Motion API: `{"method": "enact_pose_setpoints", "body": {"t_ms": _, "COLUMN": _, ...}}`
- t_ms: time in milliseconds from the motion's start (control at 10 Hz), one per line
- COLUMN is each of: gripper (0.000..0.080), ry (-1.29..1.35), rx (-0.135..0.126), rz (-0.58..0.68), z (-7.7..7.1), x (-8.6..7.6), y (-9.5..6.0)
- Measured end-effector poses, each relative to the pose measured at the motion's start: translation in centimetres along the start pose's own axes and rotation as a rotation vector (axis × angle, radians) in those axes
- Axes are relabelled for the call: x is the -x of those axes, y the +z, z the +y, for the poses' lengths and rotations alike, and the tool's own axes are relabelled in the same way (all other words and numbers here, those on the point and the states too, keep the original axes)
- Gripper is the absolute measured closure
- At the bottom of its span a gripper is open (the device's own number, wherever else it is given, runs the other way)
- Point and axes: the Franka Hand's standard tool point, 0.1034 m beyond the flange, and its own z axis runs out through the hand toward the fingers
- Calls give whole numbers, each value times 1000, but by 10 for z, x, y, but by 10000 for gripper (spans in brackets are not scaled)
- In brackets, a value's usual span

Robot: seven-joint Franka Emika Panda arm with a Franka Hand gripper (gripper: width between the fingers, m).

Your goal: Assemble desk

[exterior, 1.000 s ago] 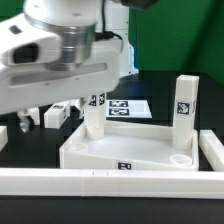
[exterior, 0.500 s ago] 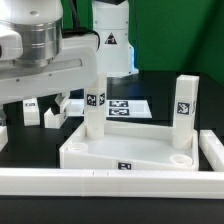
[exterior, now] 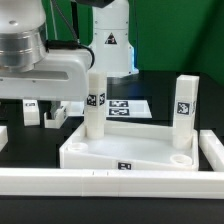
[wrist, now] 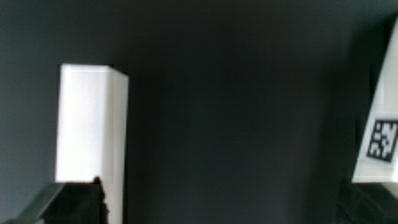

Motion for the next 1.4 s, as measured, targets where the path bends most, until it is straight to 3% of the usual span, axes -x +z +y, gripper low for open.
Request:
{"method": "enact_pose_setpoints", "body": {"t_ms": 200, "gripper": 150, "ry": 13, "rx": -8, "rz": -5, "z": 2, "x": 2, "y": 1}}
{"method": "enact_pose_setpoints", "body": {"t_ms": 300, "gripper": 150, "ry": 72, "rx": -56, "rz": -32, "z": 13, "x": 11, "y": 7}}
{"method": "enact_pose_setpoints", "body": {"t_ms": 400, "gripper": 150, "ry": 97, "rx": -75, "rz": -51, "z": 22, "x": 19, "y": 11}}
{"method": "enact_pose_setpoints", "body": {"t_ms": 600, "gripper": 150, "ry": 149, "rx": -143, "rz": -52, "z": 28, "x": 30, "y": 22}}
{"method": "enact_pose_setpoints", "body": {"t_ms": 900, "gripper": 150, "ry": 141, "rx": -139, "rz": -53, "z": 25, "x": 28, "y": 22}}
{"method": "enact_pose_setpoints", "body": {"t_ms": 1000, "gripper": 150, "ry": 168, "rx": -151, "rz": -58, "z": 24, "x": 30, "y": 24}}
{"method": "enact_pose_setpoints", "body": {"t_ms": 1100, "gripper": 150, "ry": 290, "rx": -225, "rz": -91, "z": 19, "x": 38, "y": 34}}
{"method": "enact_pose_setpoints", "body": {"t_ms": 1200, "gripper": 150, "ry": 360, "rx": -278, "rz": -128, "z": 13, "x": 46, "y": 40}}
{"method": "enact_pose_setpoints", "body": {"t_ms": 1300, "gripper": 150, "ry": 371, "rx": -294, "rz": -143, "z": 9, "x": 50, "y": 44}}
{"method": "enact_pose_setpoints", "body": {"t_ms": 1400, "gripper": 150, "ry": 365, "rx": -292, "rz": -144, "z": 9, "x": 50, "y": 44}}
